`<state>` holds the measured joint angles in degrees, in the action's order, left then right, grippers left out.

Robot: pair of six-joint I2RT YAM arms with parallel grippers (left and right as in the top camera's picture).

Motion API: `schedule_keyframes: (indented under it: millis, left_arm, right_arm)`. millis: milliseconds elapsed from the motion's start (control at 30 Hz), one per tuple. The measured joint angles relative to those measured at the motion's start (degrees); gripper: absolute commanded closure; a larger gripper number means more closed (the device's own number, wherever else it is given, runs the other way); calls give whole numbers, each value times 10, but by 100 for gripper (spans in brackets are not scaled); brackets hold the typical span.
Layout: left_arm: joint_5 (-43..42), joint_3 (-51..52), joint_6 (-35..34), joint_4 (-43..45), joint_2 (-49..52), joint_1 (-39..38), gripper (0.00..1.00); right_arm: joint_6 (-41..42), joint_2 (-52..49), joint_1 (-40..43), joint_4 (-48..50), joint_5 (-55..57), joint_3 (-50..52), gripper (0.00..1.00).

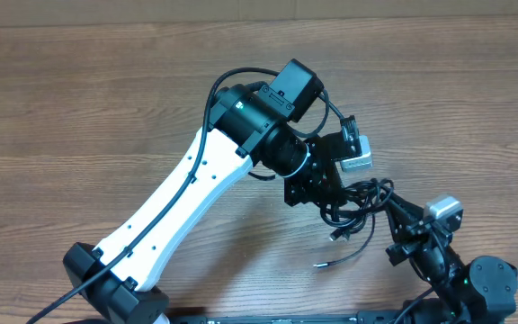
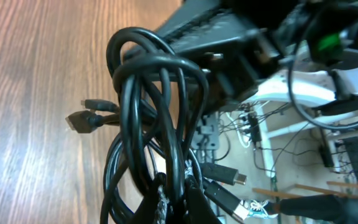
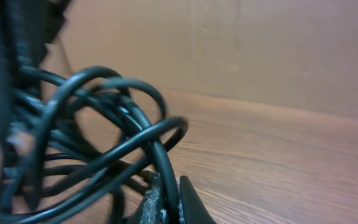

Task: Untangle cables

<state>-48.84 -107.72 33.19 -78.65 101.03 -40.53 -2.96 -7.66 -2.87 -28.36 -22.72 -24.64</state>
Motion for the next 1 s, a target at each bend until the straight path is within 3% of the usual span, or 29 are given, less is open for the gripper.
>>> schedule_keyframes:
  millis: [400,767,800,933,1000]
  left_arm:
    - [-129,0,0,-6,0,66,96]
    - [-151,0,0,-6,0,84,96]
    - [-151,0,0,-6,0,84,96]
    - [-151,0,0,-5,0,84,96]
    - [-151,0,0,1,0,85,96]
  right_arm:
    - [23,0,-2,-14,92,0,96]
    - [52,0,-2,-10,118,0,96]
    - [58,0,-2,-6,120,0,93]
    - [89,0,-2,18,122,0,34]
    - [96,0,-2,24,116,0,19]
